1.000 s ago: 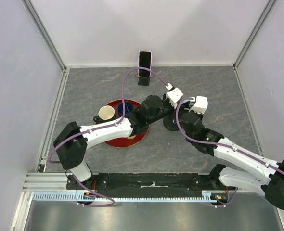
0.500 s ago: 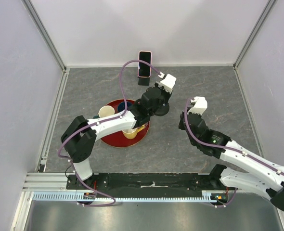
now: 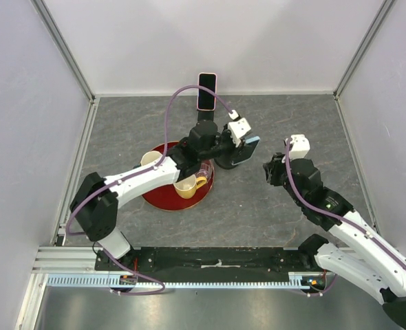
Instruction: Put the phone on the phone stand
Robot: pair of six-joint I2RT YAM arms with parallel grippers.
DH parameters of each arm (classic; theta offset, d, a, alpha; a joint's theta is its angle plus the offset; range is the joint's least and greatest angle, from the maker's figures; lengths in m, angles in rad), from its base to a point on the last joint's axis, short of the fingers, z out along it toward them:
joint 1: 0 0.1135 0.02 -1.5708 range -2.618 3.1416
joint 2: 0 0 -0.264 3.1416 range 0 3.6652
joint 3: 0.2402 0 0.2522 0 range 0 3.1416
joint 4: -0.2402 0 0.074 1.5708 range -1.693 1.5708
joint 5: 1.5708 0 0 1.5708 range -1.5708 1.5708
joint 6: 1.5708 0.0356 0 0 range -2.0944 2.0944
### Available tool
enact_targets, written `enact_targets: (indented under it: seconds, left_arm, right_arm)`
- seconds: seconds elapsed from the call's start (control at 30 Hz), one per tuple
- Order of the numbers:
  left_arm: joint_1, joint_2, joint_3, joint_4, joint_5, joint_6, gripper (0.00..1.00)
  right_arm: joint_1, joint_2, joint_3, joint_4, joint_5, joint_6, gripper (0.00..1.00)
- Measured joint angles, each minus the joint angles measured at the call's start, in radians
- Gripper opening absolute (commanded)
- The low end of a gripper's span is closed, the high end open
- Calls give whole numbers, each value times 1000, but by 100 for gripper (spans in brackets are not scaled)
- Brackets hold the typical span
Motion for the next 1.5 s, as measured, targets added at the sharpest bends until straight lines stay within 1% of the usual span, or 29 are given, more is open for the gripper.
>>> enact_targets:
  seconds: [0.03, 0.13, 0.23, 0.33, 0.4, 0.53, 0.67, 0.83, 0.93, 1.1, 1.27, 1.3, 1.43, 1.47, 1.5]
  left_arm:
    - [7, -20, -11, -26, 60, 9, 2]
    - [39, -70, -34, -86, 232, 24, 2]
    - [86, -90, -38, -124, 399, 25, 2]
    - [132, -92, -38, -147, 546, 24, 2]
    - [159, -92, -38, -164, 646, 24, 2]
    - [202, -82, -38, -189, 808, 24, 2]
    - [238, -42, -23, -187, 929, 24, 2]
    - [274, 24, 26, -183, 1032, 24, 2]
    - [278, 59, 63, -196, 1070, 31, 2]
    - [279, 96, 113, -240, 1092, 64, 2]
    - [285, 113, 138, -275, 1112, 87, 2]
    - [286, 116, 141, -280, 1117, 90, 2]
    - [291, 122, 146, -286, 1131, 97, 2]
    - [291, 122, 146, -287, 1133, 98, 2]
    - [292, 122, 146, -288, 1136, 100, 2]
  right_arm:
    - [-1, -10, 0, 1, -50, -23, 53]
    - [-1, -57, -3, 3, -167, -66, 65]
    - [-1, -117, -14, 9, -264, -92, 68]
    - [-3, -139, -23, 32, -387, -104, 67]
    - [-3, -116, -27, 57, -475, -109, 67]
    - [-3, -41, -38, 93, -592, -116, 68]
    - [-3, -11, -70, 101, -613, -126, 68]
    - [-3, 13, -83, 138, -613, -139, 70]
    - [-3, 42, -92, 182, -612, -150, 72]
    - [-3, 94, -105, 232, -553, -166, 75]
    - [-3, 109, -129, 283, -502, -173, 76]
    - [-3, 109, -137, 299, -499, -177, 74]
    - [-3, 122, -153, 366, -523, -191, 69]
    - [-3, 128, -156, 391, -537, -196, 67]
    - [-3, 132, -161, 414, -550, -202, 62]
